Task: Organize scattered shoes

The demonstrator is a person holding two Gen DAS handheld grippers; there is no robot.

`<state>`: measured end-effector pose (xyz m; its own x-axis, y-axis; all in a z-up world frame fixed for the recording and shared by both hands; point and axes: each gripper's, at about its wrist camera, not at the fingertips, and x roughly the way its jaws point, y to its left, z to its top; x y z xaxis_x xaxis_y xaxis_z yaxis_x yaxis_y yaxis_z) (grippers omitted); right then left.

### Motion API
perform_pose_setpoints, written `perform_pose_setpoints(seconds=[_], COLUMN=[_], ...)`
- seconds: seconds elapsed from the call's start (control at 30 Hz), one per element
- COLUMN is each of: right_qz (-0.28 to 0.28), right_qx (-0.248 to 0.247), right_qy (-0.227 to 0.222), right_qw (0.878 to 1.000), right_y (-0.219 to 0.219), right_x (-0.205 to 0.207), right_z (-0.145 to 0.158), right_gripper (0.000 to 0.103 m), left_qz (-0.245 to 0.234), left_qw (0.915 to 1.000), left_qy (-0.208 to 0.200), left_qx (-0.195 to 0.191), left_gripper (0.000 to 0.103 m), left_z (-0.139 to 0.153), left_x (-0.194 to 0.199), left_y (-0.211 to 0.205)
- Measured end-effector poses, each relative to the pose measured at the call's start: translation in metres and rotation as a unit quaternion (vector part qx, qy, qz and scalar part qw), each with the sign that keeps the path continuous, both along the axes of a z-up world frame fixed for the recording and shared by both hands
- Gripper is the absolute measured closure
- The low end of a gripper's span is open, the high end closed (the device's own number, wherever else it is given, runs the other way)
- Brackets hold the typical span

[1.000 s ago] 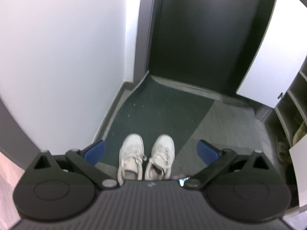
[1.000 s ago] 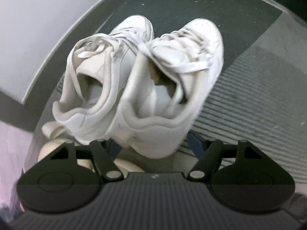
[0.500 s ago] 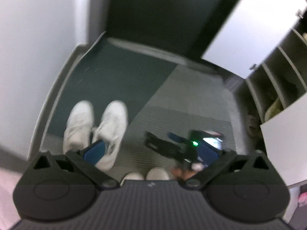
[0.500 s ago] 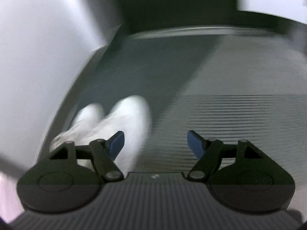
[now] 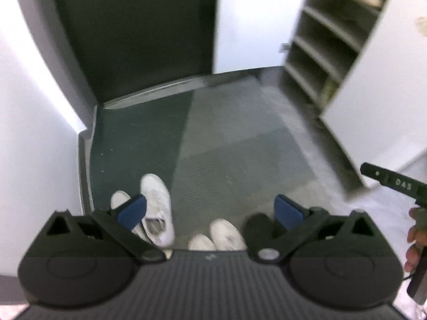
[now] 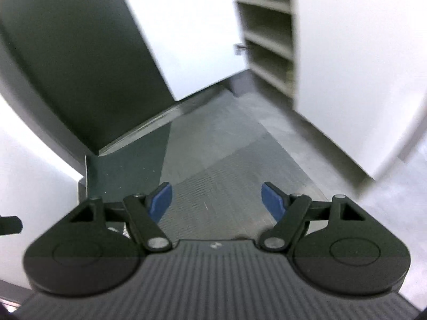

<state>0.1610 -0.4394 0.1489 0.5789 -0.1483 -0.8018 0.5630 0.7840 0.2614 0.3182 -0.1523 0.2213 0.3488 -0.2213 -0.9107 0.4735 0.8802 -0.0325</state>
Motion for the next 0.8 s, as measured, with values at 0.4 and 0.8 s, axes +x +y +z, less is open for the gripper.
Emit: perform_pose_setpoints(seconds=[0.4,0.8], right_qz=[0.017,-0.09], right_qx=[-0.029,-0.012], right_qy=[-0.048,-0.097], right_qw=[0.998,0.991], right_y=[-0.084,-0.153], right_x=[-0.112,-0.119], right_z=[0.234,0.247], right_gripper=[0.021,0.0], left_qz=[-0.031,-0.165], left_qw=[0.9956,0.9769], left_qy=[-0.07,-0.108], left_qx=[-0.053,-0.082], left_gripper=[0.0,0.0], left_z=[0.214,0.243], left_x=[0.004,-0.011], left_y=[-0.098,-0.216])
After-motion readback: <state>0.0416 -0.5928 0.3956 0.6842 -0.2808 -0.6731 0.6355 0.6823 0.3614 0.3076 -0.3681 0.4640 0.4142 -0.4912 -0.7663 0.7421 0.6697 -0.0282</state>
